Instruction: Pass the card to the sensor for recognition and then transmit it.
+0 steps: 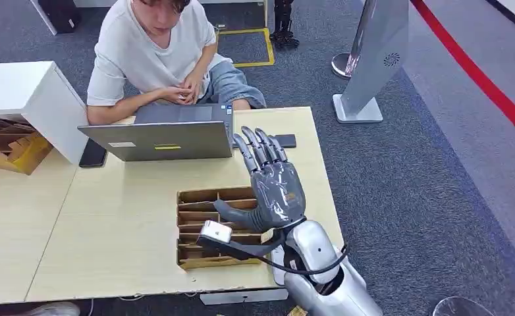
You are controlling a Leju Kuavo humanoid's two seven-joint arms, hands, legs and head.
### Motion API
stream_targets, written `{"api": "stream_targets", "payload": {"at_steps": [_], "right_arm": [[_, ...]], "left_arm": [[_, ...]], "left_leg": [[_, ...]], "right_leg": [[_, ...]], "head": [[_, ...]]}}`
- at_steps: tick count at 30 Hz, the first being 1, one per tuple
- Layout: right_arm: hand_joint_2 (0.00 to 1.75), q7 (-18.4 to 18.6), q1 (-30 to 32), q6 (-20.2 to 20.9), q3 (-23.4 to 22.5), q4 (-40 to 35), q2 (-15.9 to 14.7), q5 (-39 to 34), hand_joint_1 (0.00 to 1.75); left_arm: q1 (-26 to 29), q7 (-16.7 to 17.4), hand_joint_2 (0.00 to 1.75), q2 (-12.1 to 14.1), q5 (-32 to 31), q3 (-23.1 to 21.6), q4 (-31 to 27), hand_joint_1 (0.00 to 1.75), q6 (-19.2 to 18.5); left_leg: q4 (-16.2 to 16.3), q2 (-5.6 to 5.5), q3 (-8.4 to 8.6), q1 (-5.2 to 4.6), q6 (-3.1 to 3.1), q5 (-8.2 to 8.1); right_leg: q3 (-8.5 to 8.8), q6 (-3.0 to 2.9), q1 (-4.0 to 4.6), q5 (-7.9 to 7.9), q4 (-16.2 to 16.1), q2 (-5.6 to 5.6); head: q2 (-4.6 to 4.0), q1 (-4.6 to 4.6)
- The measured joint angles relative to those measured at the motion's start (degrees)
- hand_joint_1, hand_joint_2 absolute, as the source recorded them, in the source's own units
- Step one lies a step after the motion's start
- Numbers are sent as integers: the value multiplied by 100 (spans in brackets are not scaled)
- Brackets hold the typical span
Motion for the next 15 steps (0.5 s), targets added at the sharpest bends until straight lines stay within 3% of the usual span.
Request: {"api": "stream_targets", "payload": {"at_steps": [15], "right_arm": [[175, -135, 195, 18, 341, 46, -11, -236, 0]], "left_arm": [[-2, 35, 0, 0, 0, 0, 0, 0, 15]], "left_leg": [[0, 1, 0, 0, -1, -1]], "right_leg": [[-1, -1, 0, -1, 0, 1]], "head": [[0, 2]]}}
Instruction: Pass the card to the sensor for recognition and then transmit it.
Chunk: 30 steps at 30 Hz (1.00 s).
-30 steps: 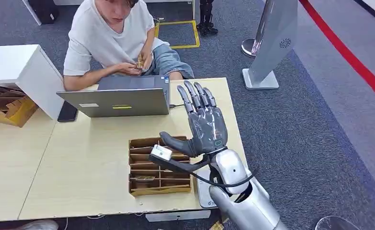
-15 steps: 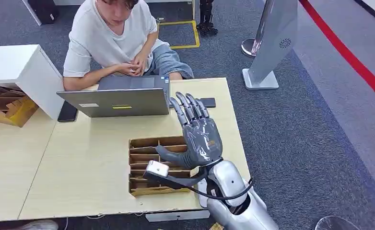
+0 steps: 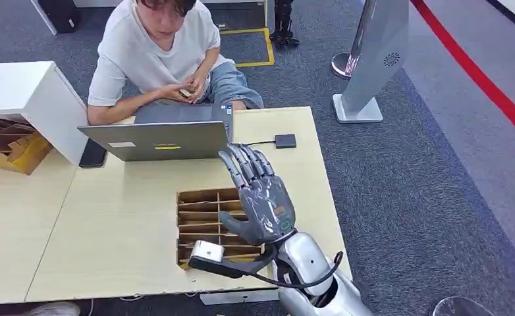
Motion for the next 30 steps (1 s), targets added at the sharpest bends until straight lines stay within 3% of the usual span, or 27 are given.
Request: {"api": "stream_targets", "payload": {"at_steps": [13, 26, 30], "right_arm": [[175, 158, -49, 306, 258, 638, -11, -44, 0], [175, 306, -100, 439, 273, 966, -11, -33, 24], [175, 323, -105, 444, 269, 972, -11, -24, 47]], "left_arm": [[-12, -2, 0, -4, -76, 0, 0, 0, -57], [-13, -2, 0, -4, -136, 0, 0, 0, -61], [-13, 0, 0, -4, -142, 0, 0, 0, -61]], "left_leg": [[0, 0, 0, 0, 0, 0], [0, 0, 0, 0, 0, 0], [0, 0, 0, 0, 0, 0]], "right_leg": [[0, 0, 0, 0, 0, 0], [0, 0, 0, 0, 0, 0], [0, 0, 0, 0, 0, 0]], "head": [[0, 0], [0, 0], [0, -2]]}}
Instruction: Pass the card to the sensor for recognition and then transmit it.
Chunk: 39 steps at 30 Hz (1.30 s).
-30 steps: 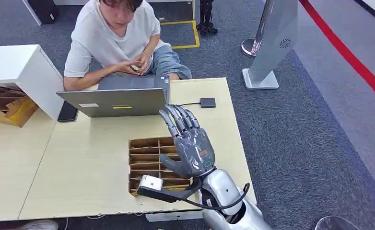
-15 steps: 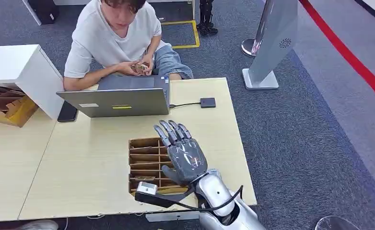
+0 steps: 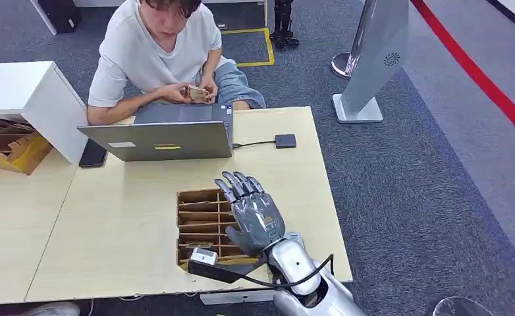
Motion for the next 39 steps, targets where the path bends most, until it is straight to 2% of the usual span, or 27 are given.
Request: {"api": "stream_targets", "payload": {"at_steps": [2, 4, 10, 13, 21, 27, 31, 39], "right_arm": [[175, 18, 0, 15, -9, 0, 0, 13, 47], [175, 35, 0, 22, -22, 0, 0, 17, 59], [175, 83, -1, 42, -77, 26, 0, 37, 59], [175, 94, -1, 42, -94, 57, 0, 57, 51], [175, 120, -10, 66, -144, 192, 0, 87, 51], [175, 188, -40, 72, -214, 324, 7, 107, 52], [175, 203, -55, 81, -245, 411, 7, 120, 63], [175, 205, -73, 107, -280, 525, 11, 120, 66]], "left_arm": [[0, -2, 0, 0, -2, 0, 0, 0, 0], [0, -2, 0, 0, -9, 0, 0, 0, 0], [0, -2, 0, 0, -15, 0, 0, 0, 0], [0, -2, 0, 0, -17, 0, 0, 0, 2], [0, -2, 0, -2, -35, 0, 0, 0, 0], [0, -15, 0, -13, -55, 0, 0, 0, 0], [0, -15, 0, -31, -66, 0, 0, 0, 0], [0, -15, 0, -46, -70, 0, 0, 0, 0]], "left_leg": [[0, 0, 0, 0, 0, 0], [0, 0, 0, 0, 0, 0], [0, 0, 0, 0, 0, 0], [0, 0, 0, 0, 0, 0], [0, 0, 0, 0, 0, 0], [0, 0, -1, 0, 0, 0], [0, 0, 0, 0, 0, 0], [0, 0, -1, 0, 0, 0]], "right_leg": [[0, 0, 0, 0, 0, 0], [0, 0, 0, 0, 0, 0], [0, 0, 0, 0, 0, 0], [0, 0, 0, 0, 0, 0], [0, 0, 0, 0, 0, 0], [0, 0, 0, 0, 0, 0], [0, 0, 0, 0, 0, 0], [0, 0, 0, 0, 0, 0]], "head": [[0, 0], [0, 0], [0, 2], [0, 2], [0, 0], [0, 0], [0, 2], [0, 2]]}}
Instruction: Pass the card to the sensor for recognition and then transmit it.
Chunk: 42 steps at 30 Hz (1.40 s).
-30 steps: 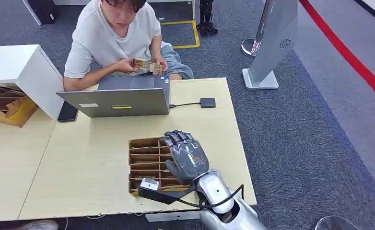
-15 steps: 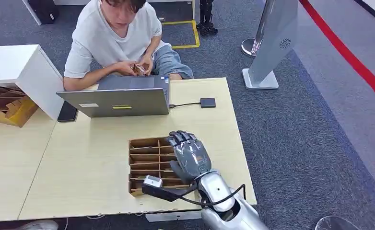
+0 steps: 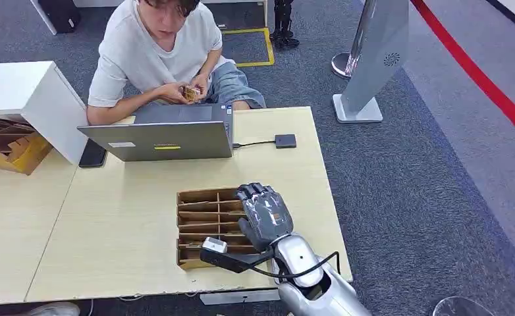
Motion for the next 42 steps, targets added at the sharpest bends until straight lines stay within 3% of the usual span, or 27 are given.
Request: {"api": "stream_targets", "payload": {"at_steps": [21, 26, 42], "right_arm": [[175, 9, -31, 37, -66, 98, 33, 0, 70], [175, 9, -40, 48, -76, 133, 44, 0, 79], [175, 9, -71, 151, -96, 238, 81, 15, 73]], "left_arm": [[0, -2, 0, 0, -9, 0, 0, 0, -4], [0, -4, 0, 0, -17, 0, 0, 0, -7], [0, -13, 0, -2, -50, 0, 0, 0, -18]], "left_leg": [[0, 0, 0, 0, 0, 0], [0, 0, 0, 0, 0, 0], [0, 0, 0, 0, 0, 0]], "right_leg": [[0, 0, 0, 0, 0, 0], [0, 0, 0, 0, 0, 0], [0, 0, 0, 0, 0, 0]], "head": [[0, -2], [0, -2], [0, -2]]}}
